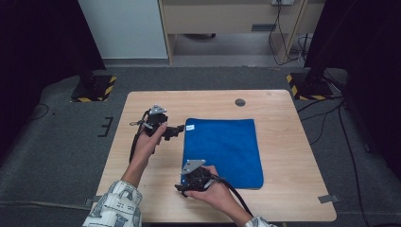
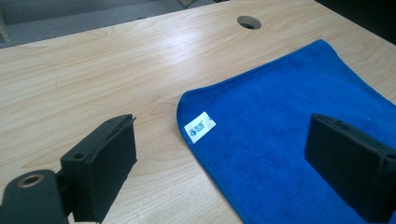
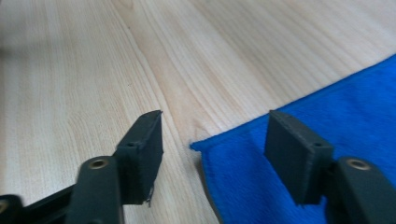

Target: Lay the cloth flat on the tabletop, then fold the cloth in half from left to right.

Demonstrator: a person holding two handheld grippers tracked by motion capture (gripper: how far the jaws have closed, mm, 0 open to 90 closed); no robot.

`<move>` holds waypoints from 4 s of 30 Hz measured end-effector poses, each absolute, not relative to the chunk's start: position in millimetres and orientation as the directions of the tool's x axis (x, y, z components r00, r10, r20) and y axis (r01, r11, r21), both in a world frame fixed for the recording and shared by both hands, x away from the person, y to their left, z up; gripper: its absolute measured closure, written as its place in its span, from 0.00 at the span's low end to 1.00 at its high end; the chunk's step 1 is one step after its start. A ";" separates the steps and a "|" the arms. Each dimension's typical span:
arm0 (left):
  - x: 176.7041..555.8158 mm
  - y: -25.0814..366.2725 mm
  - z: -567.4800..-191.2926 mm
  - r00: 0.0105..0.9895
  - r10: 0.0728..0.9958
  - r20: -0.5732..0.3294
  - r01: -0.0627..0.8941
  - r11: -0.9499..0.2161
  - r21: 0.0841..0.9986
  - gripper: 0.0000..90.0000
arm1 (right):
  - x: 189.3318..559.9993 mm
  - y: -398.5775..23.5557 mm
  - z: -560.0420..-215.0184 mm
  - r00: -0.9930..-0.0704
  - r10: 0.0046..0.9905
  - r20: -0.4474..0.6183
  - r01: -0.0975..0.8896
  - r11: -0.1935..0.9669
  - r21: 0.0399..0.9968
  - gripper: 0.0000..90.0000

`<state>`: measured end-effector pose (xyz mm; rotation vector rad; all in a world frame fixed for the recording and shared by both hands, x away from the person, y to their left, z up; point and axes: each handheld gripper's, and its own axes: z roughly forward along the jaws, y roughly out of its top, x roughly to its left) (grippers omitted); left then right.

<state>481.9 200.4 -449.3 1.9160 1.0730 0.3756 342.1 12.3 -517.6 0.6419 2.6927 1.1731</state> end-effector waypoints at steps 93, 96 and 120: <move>542.6 188.3 -472.1 0.579 0.808 -0.113 0.574 -0.305 0.760 0.98 | 326.2 17.1 -486.2 -0.860 0.508 0.046 0.338 0.500 0.797 0.97; 542.4 192.1 -471.1 0.572 0.812 -0.112 0.578 -0.303 0.757 0.98 | 325.3 19.6 -485.2 -0.862 0.505 0.045 0.335 0.500 0.799 0.97; 536.9 242.0 -461.1 0.554 0.824 -0.119 0.594 -0.291 0.750 0.98 | 317.9 68.5 -476.5 -0.872 0.487 0.041 0.307 0.479 0.822 0.97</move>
